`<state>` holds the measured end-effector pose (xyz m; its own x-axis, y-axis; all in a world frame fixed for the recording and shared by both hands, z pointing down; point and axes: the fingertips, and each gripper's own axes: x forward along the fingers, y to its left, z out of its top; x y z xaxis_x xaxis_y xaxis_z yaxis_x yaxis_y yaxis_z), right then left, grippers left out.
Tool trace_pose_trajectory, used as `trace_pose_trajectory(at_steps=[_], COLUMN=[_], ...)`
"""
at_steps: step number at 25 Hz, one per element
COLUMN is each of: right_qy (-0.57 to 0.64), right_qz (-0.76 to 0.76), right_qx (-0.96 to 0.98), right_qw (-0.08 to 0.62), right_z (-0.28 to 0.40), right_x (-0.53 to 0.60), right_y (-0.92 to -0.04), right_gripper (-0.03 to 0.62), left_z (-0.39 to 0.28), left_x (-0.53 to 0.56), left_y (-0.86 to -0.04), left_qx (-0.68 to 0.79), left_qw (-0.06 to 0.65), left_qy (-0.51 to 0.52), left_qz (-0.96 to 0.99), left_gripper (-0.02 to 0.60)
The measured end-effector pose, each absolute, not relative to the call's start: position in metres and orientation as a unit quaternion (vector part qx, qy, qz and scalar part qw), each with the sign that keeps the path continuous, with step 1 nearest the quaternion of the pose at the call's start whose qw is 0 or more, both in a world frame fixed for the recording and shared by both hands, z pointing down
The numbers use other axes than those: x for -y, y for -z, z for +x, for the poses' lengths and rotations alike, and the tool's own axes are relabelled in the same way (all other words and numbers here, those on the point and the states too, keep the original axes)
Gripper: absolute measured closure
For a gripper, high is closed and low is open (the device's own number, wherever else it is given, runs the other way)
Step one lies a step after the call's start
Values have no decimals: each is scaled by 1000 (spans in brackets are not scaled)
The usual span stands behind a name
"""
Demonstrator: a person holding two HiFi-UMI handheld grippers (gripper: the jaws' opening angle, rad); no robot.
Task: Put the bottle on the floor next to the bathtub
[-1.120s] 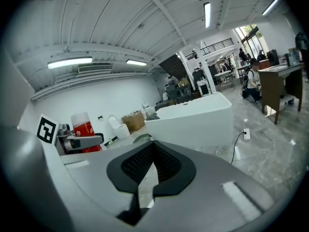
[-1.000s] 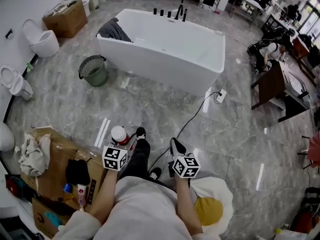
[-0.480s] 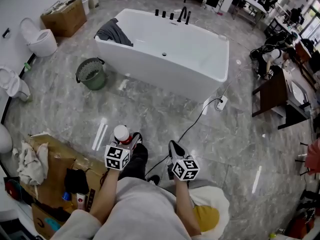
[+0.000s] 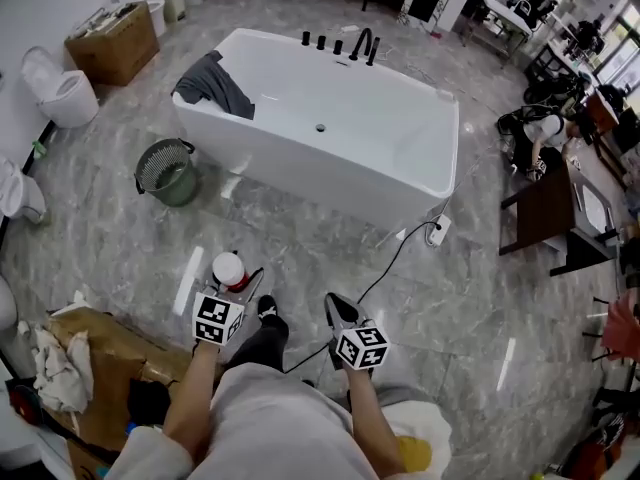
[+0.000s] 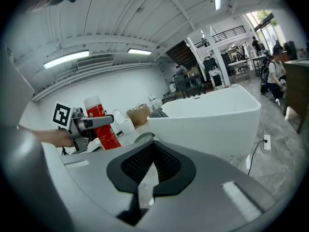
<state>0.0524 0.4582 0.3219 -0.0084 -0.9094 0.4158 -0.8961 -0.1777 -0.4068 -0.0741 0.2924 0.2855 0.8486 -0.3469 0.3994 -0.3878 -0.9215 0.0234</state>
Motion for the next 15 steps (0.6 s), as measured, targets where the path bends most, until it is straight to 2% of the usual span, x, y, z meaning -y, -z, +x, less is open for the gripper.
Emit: trace_pose_trajectory(at_steps=[9,15], right_qy=[290,322], right_qz=[-708,-690], right_qx=[-644,-648], right_qw=[-17,-14], right_z=[111,123], right_x=[-342,-287], right_y=[-300,-313], right_gripper=[594,594], left_z=[-23,-9], left_x=[-185,-138], left_y=[-303,-322], left_qx=[154,137], left_qw=[64,78], left_qy=[-216,-225], left_qz=[962,962], left_gripper=[249,249])
